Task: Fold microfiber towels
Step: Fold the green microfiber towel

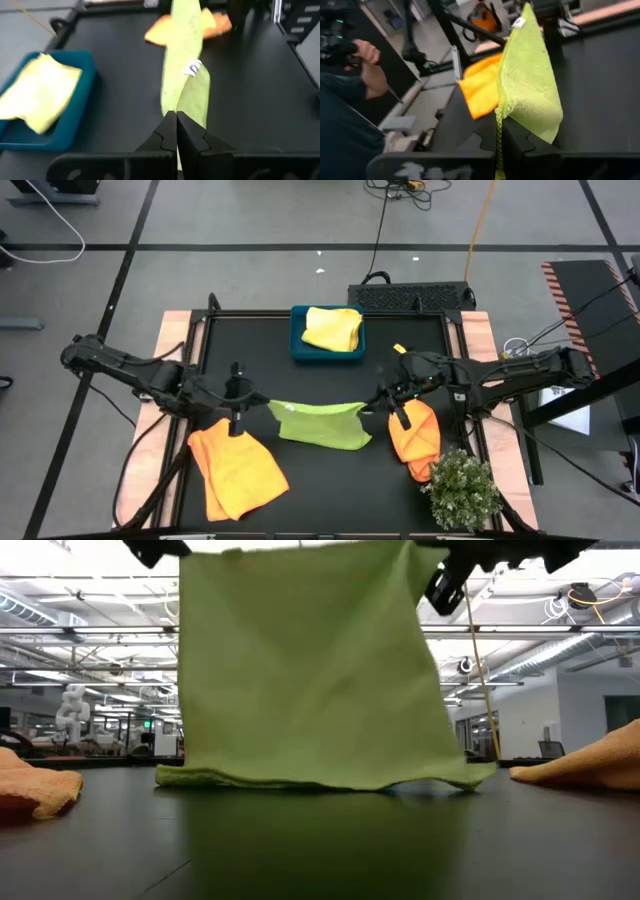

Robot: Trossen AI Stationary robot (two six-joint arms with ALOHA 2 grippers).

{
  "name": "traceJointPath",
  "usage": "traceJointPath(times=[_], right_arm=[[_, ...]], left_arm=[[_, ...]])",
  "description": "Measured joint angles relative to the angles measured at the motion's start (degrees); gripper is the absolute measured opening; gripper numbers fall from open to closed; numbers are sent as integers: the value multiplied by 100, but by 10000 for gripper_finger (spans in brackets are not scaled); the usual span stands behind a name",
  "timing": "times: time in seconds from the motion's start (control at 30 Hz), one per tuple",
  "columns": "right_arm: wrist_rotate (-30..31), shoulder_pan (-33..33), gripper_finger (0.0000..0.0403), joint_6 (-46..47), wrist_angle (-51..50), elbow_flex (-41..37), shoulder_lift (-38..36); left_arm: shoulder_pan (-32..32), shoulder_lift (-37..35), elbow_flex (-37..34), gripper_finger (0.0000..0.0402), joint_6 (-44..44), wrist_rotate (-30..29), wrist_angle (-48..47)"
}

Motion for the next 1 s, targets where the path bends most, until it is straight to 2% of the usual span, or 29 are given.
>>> traceJointPath(times=[0.2,0.4,0.53,0.77,1.0], right_arm=[[1,-2,0,4,-316,0,-190],[30,-135,0,281,-1192,-1,-82],[49,-309,0,292,-1378,0,-45],[663,-770,0,-14,-1650,7,132],[669,-1234,0,-465,-1677,5,712]], left_arm=[[-178,-155,160,0,94,-426,-168],[-155,-88,160,0,-215,-511,-509],[-118,-101,160,0,-311,-593,-642],[316,62,-20,0,-447,-704,-1040],[944,588,-426,0,-254,-664,-969]])
